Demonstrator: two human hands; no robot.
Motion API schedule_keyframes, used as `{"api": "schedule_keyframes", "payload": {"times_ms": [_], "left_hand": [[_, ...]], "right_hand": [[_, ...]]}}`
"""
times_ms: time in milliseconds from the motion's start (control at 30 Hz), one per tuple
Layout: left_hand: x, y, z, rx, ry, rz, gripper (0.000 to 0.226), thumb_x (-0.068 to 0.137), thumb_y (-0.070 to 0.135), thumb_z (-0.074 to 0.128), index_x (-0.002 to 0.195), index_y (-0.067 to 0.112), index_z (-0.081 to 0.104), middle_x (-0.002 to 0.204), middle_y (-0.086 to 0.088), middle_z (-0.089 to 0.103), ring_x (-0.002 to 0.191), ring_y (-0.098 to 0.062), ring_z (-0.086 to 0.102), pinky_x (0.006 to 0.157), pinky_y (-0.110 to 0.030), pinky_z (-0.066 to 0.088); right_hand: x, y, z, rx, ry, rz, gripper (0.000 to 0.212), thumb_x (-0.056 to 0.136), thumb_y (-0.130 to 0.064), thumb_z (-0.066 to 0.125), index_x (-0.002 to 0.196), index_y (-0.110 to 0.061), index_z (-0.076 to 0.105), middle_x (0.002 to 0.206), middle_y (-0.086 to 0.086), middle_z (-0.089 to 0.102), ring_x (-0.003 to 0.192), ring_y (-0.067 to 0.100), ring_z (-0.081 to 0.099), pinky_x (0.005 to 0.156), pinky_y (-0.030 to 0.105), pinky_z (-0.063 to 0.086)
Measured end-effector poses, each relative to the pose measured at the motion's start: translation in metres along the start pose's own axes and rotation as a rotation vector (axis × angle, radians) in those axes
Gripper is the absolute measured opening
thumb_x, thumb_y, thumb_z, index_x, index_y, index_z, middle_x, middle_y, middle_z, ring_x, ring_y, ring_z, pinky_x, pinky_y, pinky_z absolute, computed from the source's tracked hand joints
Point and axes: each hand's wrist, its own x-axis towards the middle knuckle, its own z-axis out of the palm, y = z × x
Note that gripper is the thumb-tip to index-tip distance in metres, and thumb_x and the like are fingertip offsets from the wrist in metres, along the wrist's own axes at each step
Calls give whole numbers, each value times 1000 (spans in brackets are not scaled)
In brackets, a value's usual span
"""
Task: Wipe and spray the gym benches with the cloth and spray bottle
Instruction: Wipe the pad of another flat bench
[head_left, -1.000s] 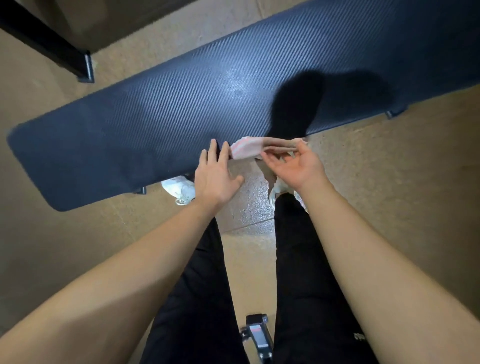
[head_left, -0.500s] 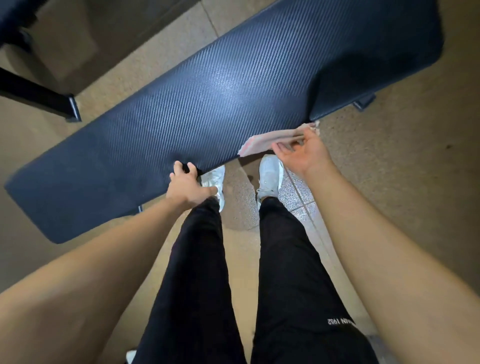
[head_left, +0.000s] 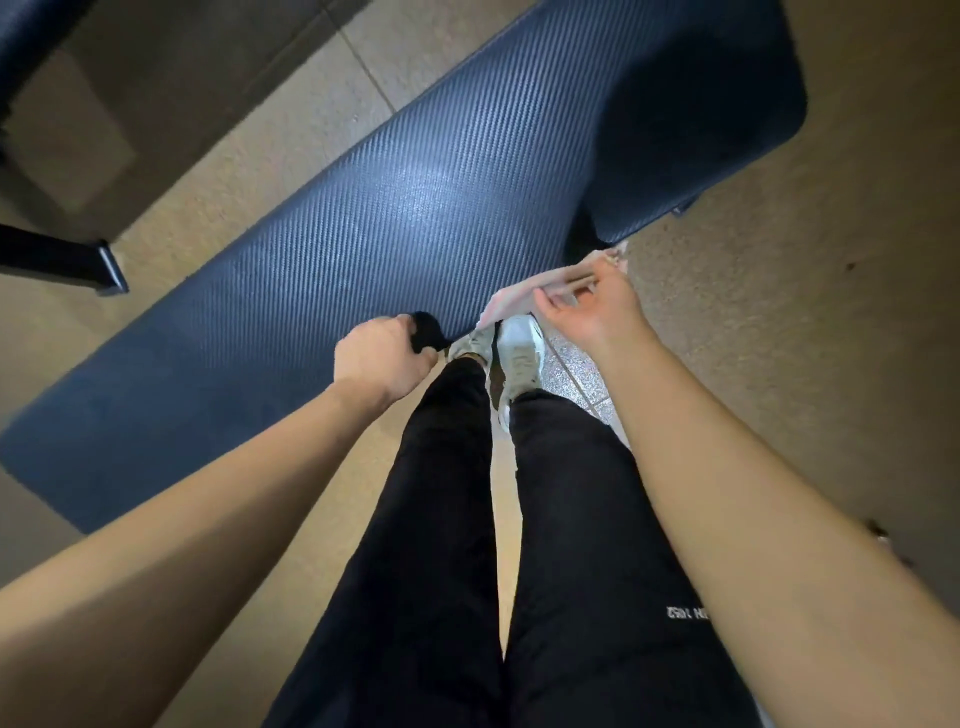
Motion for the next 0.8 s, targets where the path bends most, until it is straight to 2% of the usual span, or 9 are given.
{"api": "schedule_keyframes", "payload": {"times_ms": [100, 133, 200, 267, 367, 467, 500, 700, 800], "left_hand": [[15, 28, -6, -100, 64, 244, 54, 91, 40, 63, 140, 17, 58, 125, -9, 62, 121, -33, 55, 94, -45, 49], [21, 37, -7, -109, 72, 300, 57, 91, 38, 63, 143, 17, 55, 131, -10, 59, 124, -34, 53, 97, -46, 48], [34, 55, -11, -88, 90, 375, 69, 89, 37, 66, 152, 17, 46, 149, -12, 48, 133, -37, 46, 106, -50, 44], [45, 71, -14, -39, 108, 401, 81, 87, 40, 67, 158, 21, 35, 164, -13, 30, 143, -40, 34, 110, -55, 41], [54, 96, -17, 51, 87, 399, 90, 88, 51, 65, 162, 30, 19, 172, -6, 5, 155, -41, 13, 114, -59, 35], [57, 122, -19, 76, 63, 345, 91, 89, 60, 60, 162, 38, 11, 173, 0, -5, 155, -46, 3, 117, -61, 32], [57, 130, -19, 84, 45, 316, 92, 89, 62, 60, 162, 39, 8, 173, -1, -7, 154, -48, 1, 117, -61, 32], [56, 165, -8, 55, 2, 180, 104, 85, 68, 61, 162, 37, -1, 169, -11, -18, 151, -57, -8, 116, -65, 32], [57, 181, -7, -19, 7, 116, 109, 83, 65, 65, 160, 44, -9, 168, -14, -18, 151, -57, -8, 113, -66, 35]], "right_hand": [[3, -16, 1, 21, 16, -12, 29, 102, -16, 52, 129, -7, 45, 121, 12, 46, 141, 34, 39, 114, 53, 39], [4, -23, 1, 16, 2, -17, 29, 103, -19, 53, 129, -9, 45, 116, 12, 47, 140, 35, 40, 113, 53, 39], [7, -35, 0, 7, -1, -42, 42, 102, -24, 56, 140, -10, 45, 114, 12, 50, 131, 37, 48, 106, 54, 44], [8, -52, -1, -1, -4, -58, 51, 99, -27, 60, 146, -13, 44, 118, 13, 51, 126, 39, 52, 103, 55, 47], [10, -79, -4, 13, -22, -63, 49, 97, -28, 60, 142, -13, 48, 124, 13, 52, 132, 40, 49, 109, 54, 44], [8, -110, -4, 26, -39, -63, 34, 100, -28, 55, 129, -11, 47, 109, 12, 53, 135, 38, 46, 114, 54, 40], [8, -120, -3, 30, -37, -59, 35, 101, -29, 54, 131, -13, 46, 109, 11, 52, 136, 37, 45, 114, 53, 40], [18, -187, -1, -2, -14, -117, 56, 103, -34, 51, 153, -14, 36, 155, 12, 37, 142, 33, 41, 109, 48, 41], [22, -226, 4, -54, 19, -163, 58, 105, -38, 49, 154, -13, 33, 162, 12, 30, 148, 33, 33, 116, 47, 35]]}}
